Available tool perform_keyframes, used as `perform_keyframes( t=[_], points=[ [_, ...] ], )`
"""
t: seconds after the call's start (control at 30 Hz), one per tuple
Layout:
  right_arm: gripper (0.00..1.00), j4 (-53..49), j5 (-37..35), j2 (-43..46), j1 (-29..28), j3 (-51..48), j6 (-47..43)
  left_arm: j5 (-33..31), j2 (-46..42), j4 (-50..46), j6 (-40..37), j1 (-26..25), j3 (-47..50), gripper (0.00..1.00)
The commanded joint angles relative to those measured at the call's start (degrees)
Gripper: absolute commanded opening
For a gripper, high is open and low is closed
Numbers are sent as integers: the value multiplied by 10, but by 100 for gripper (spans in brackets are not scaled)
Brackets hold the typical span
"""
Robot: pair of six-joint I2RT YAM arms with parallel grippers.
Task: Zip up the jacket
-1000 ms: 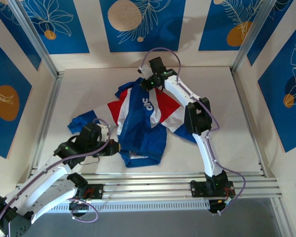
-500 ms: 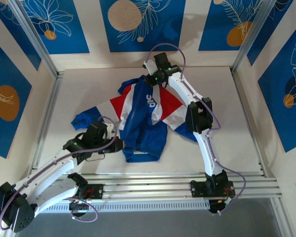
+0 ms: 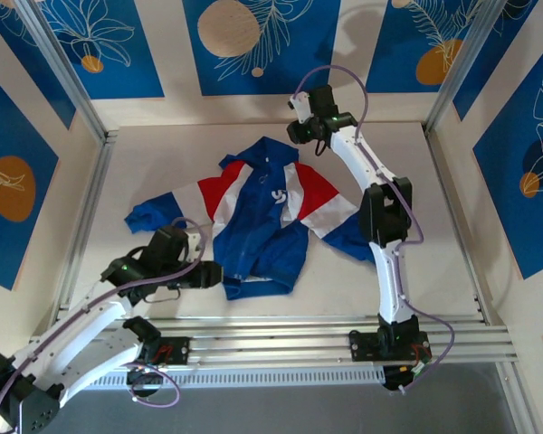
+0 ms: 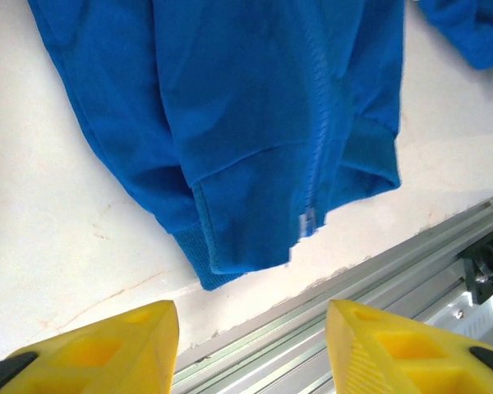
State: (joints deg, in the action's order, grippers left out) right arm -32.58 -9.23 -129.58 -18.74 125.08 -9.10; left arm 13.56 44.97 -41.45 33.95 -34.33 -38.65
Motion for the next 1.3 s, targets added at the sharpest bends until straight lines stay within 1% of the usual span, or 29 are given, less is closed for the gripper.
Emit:
perform_keyframes(
  t=[0.0,0.1,0.2,0.27,0.33,0.4,0.53,0.57,0.7,0.83,0.87,1.0,1.13,1.27],
  points=[
    [41,45,4,100,-19,-76,20,-44,-16,-57,-40,11,-46,52],
    [41,74,4,168,-30,-171,32,-67,-22,-61,-59,14,-64,57],
    [42,90,-3,234,-41,-257,46,-92,-17,-45,-84,21,-80,61],
    [42,91,0,274,-44,-305,60,-111,-9,-29,-92,27,-92,65],
    [42,101,-1,321,-45,-363,71,-134,1,-5,-107,34,-99,66],
    [43,124,-1,367,-45,-427,77,-160,7,20,-125,39,-100,69],
    [50,161,0,463,-44,-552,91,-242,3,85,-176,45,-83,85],
    [52,168,-1,483,-44,-577,94,-262,-1,102,-188,47,-76,87],
    [55,197,-8,563,-41,-672,102,-314,-18,193,-245,59,-38,90],
    [60,219,-15,642,-31,-747,120,-351,-23,286,-288,83,7,97],
    [61,226,-17,659,-27,-764,125,-355,-23,308,-293,90,18,100],
    [70,253,-26,729,0,-834,155,-345,-17,378,-300,129,54,100],
    [77,269,-40,777,35,-885,186,-306,-11,454,-317,171,100,100],
    [84,287,-50,807,74,-923,212,-263,-1,521,-335,211,144,100]
  ],
)
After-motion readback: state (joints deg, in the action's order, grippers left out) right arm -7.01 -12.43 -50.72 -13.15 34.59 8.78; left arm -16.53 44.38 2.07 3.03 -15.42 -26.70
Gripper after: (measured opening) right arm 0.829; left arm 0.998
